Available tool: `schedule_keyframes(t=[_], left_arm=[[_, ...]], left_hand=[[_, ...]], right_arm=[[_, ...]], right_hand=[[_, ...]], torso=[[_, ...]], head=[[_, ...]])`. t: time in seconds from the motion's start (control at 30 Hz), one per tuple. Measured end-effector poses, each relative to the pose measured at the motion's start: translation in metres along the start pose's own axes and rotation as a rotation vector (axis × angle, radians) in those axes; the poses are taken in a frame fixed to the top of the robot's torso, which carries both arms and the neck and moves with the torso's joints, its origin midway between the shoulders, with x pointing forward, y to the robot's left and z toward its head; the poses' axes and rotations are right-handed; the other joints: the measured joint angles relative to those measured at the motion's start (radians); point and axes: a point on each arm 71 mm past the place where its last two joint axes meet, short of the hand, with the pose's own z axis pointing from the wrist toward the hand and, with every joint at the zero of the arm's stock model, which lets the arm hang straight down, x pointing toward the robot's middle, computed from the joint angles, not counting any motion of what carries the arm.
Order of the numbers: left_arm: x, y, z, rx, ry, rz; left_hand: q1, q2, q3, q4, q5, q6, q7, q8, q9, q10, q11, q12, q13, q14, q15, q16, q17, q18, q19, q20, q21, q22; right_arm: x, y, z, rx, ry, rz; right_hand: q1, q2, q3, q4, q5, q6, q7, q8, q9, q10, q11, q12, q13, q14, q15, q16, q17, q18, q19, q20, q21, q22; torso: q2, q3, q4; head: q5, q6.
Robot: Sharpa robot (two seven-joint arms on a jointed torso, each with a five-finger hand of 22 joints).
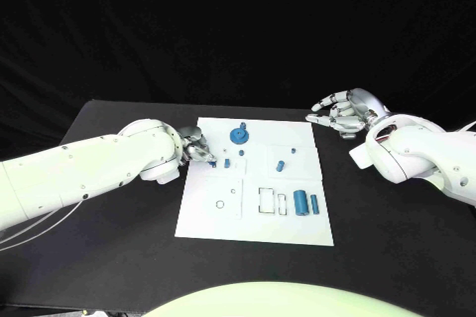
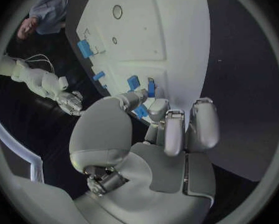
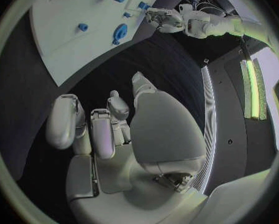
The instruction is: Assemble the parts on the task board
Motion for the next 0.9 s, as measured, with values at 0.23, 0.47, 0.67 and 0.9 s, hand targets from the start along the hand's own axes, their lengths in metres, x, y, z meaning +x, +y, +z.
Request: schedule_keyframes(t=[0.23,0.47,0.67,0.9], left_arm=[[0.0011,-0.0026,0.0008,0.003,-0.007,0.018],[0.0015,-0.0031,0.0009,0.003,-0.002,0.028],[0.0023,-0.0026,0.0007,0.001,0.014,0.040],[0.0023,-0.0019,0.0004,-0.003,0.024,0.050]], left_hand=[[0.000,0.000,0.000,0.000,0.000,0.000,0.000,0.000,0.000,0.000,0.000,0.000,0.000,0.000,0.000,0.000,0.000,0.000,0.000,0.000,0.000,0.000],[0.000,0.000,0.000,0.000,0.000,0.000,0.000,0.000,0.000,0.000,0.000,0.000,0.000,0.000,0.000,0.000,0.000,0.000,0.000,0.000,0.000,0.000],[0.000,0.000,0.000,0.000,0.000,0.000,0.000,0.000,0.000,0.000,0.000,0.000,0.000,0.000,0.000,0.000,0.000,0.000,0.000,0.000,0.000,0.000],[0.000,0.000,0.000,0.000,0.000,0.000,0.000,0.000,0.000,0.000,0.000,0.000,0.000,0.000,0.000,0.000,0.000,0.000,0.000,0.000,0.000,0.000]], right_arm=[[0.0001,0.0000,0.0000,0.000,0.000,0.000],[0.0000,0.0000,-0.0001,0.000,0.000,0.000],[-0.0002,-0.0002,-0.0001,0.001,0.000,0.000],[-0.0003,-0.0003,-0.0001,0.001,0.001,0.000]], right_hand=[[0.000,0.000,0.000,0.000,0.000,0.000,0.000,0.000,0.000,0.000,0.000,0.000,0.000,0.000,0.000,0.000,0.000,0.000,0.000,0.000,0.000,0.000],[0.000,0.000,0.000,0.000,0.000,0.000,0.000,0.000,0.000,0.000,0.000,0.000,0.000,0.000,0.000,0.000,0.000,0.000,0.000,0.000,0.000,0.000],[0.000,0.000,0.000,0.000,0.000,0.000,0.000,0.000,0.000,0.000,0.000,0.000,0.000,0.000,0.000,0.000,0.000,0.000,0.000,0.000,0.000,0.000],[0.000,0.000,0.000,0.000,0.000,0.000,0.000,0.000,0.000,0.000,0.000,0.000,0.000,0.000,0.000,0.000,0.000,0.000,0.000,0.000,0.000,0.000]], torso=[[0.000,0.0001,0.0000],[0.000,0.0000,-0.0001],[0.000,-0.0001,-0.0001],[-0.001,-0.0003,0.0003]], head=[[0.000,-0.001],[0.000,-0.001],[0.000,-0.002],[0.000,-0.003]])
